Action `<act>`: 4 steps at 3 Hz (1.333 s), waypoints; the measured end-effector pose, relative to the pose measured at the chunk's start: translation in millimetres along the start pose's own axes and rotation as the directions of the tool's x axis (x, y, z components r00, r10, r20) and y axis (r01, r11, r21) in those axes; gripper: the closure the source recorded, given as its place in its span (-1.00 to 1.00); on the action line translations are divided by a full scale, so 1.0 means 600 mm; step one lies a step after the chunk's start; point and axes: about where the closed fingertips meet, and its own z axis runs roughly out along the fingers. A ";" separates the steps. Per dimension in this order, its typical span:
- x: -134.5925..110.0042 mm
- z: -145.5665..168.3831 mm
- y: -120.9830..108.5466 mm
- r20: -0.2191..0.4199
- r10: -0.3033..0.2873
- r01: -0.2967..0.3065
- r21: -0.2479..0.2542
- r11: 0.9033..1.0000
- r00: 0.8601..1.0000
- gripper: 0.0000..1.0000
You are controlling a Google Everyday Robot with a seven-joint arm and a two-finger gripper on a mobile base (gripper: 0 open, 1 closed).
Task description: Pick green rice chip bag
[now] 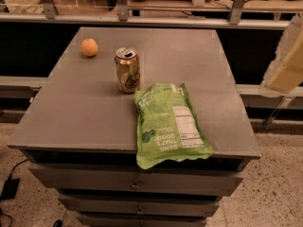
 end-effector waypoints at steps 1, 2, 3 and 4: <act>0.000 0.000 0.000 0.000 0.000 0.000 0.000 1.000 1.000 -1.00; 0.000 0.000 0.000 0.000 0.000 0.000 0.000 1.000 1.000 -1.00; 0.000 0.000 0.000 0.000 0.000 0.000 0.000 1.000 1.000 -1.00; -0.012 0.019 -0.001 0.033 -0.077 0.078 -0.036 0.996 0.996 -1.00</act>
Offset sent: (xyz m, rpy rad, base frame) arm 0.0095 0.0024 -0.0068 -0.0466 0.0131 0.0231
